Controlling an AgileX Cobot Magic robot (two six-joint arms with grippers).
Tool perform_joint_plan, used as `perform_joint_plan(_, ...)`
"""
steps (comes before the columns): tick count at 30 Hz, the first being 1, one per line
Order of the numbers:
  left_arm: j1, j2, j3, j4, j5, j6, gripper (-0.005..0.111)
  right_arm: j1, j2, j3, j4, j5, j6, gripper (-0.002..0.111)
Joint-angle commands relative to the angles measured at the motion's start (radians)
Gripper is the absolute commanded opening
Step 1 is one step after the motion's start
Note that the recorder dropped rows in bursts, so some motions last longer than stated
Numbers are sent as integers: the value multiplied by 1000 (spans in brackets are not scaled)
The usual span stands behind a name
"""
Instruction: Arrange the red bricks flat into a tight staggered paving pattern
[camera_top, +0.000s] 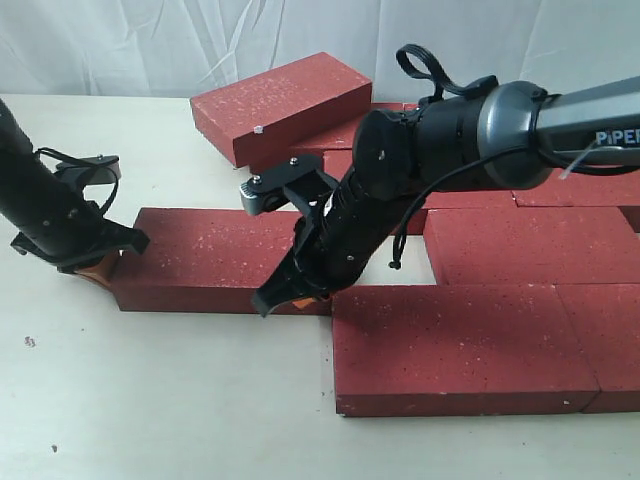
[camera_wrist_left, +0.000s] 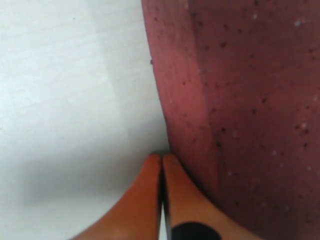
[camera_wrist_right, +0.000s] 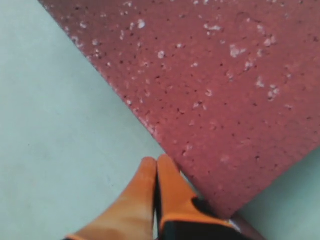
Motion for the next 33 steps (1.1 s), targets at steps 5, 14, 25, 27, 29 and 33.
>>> perform_joint_plan(5,3,18,13,38,22,1,0,2,4,1,-109,-20,-8,-1)
perform_joint_plan(14,3,18,13,38,22,1,0,2,4,1,-75,3,-8,-1)
perform_joint_plan(25,3,18,13,150,22,27,0,5,19,1,-9,35,-169,-1)
perform_joint_plan(27,3,18,13,150,22,27,0,5,39,1,-20,17,-169,-1)
perform_joint_plan(29,3,18,13,150,22,27,0,5,47,1,-20,10,-169,-1)
perform_joint_plan(33,3,18,13,150,22,27,0,5,47,1,-20,-30,-169,-1)
